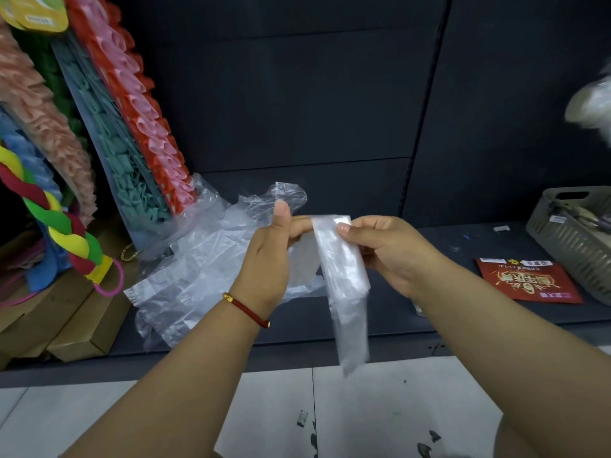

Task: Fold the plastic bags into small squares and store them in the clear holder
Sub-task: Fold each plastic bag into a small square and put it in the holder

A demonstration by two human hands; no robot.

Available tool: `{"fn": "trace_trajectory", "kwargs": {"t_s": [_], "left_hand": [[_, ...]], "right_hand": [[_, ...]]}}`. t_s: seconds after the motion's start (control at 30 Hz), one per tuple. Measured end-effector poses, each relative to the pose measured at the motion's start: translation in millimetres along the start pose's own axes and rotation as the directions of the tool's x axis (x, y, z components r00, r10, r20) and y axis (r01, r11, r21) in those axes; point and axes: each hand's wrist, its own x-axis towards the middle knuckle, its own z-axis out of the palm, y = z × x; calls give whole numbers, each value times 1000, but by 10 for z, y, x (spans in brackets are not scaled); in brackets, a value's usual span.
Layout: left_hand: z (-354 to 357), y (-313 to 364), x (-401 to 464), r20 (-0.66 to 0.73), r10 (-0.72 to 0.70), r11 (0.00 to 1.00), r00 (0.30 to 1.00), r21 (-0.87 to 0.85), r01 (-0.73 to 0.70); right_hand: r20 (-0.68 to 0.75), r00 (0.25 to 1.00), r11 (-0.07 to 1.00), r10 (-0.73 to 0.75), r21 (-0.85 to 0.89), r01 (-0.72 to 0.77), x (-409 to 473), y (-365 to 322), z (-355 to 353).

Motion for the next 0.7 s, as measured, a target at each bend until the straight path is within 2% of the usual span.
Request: {"fn": "trace_trajectory", "kwargs": {"t_s": [0.13, 0.3, 0.43, 0.7], "left_hand": [[50, 14, 26, -16, -203, 948, 979, -255, 192], [168, 32, -4, -74, -262, 876, 962, -436, 205], [185, -34, -4, -94, -260, 855, 961, -485, 184], [161, -40, 22, -135, -172, 903, 976, -417, 102]], "right_hand": [[-24, 999, 998, -47, -48, 45, -2, 45, -30], [-46, 998, 998, -30, -61, 27, 6, 102, -19], [-26, 999, 999, -38, -27, 37, -15, 119, 33], [-45, 983, 983, -178, -61, 175, -49, 93, 69]]}}
